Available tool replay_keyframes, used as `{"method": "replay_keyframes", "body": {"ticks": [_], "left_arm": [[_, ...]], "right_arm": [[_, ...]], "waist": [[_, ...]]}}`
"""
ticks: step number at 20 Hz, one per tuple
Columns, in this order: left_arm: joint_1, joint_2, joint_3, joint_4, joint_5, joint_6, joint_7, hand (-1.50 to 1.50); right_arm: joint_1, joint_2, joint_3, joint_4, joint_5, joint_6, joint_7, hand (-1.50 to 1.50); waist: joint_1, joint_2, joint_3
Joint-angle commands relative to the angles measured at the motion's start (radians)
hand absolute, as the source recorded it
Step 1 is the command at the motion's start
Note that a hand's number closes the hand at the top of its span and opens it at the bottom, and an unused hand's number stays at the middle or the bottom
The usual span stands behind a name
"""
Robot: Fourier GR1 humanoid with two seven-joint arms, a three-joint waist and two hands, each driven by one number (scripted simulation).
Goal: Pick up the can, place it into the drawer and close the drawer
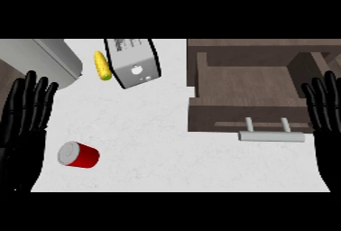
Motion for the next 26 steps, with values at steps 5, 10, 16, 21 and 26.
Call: {"method": "replay_keyframes", "body": {"ticks": [5,10,16,21,26], "left_arm": [[0.104,0.103,0.003,-0.115,0.274,-0.266,-0.062,-1.5],[0.33,0.191,0.031,-0.095,0.293,-0.298,0.147,-1.5],[0.344,0.247,0.189,-0.167,0.46,-0.361,0.241,-1.5],[0.323,0.286,0.331,-0.187,0.635,-0.37,0.325,-1.5],[0.36,0.191,0.31,-0.109,0.506,-0.428,0.241,-1.5]], "right_arm": [[-0.03,0.011,-0.008,-0.014,0.033,-0.028,-0.017,-1.5],[0.085,0.026,-0.005,0.044,0.063,-0.07,0.146,-1.5],[0.158,0.038,0.002,0.002,0.051,-0.042,0.131,-1.5],[0.175,0.011,-0.054,0.009,0.008,0.002,0.109,-1.5],[0.245,0.04,-0.04,0.083,0.033,0.04,-0.025,-1.5]], "waist": [[-0.014,-0.004,-0.036],[-0.006,-0.004,-0.035],[-0.021,-0.002,-0.034],[-0.022,-0.002,-0.034],[-0.023,-0.001,-0.034]]}}
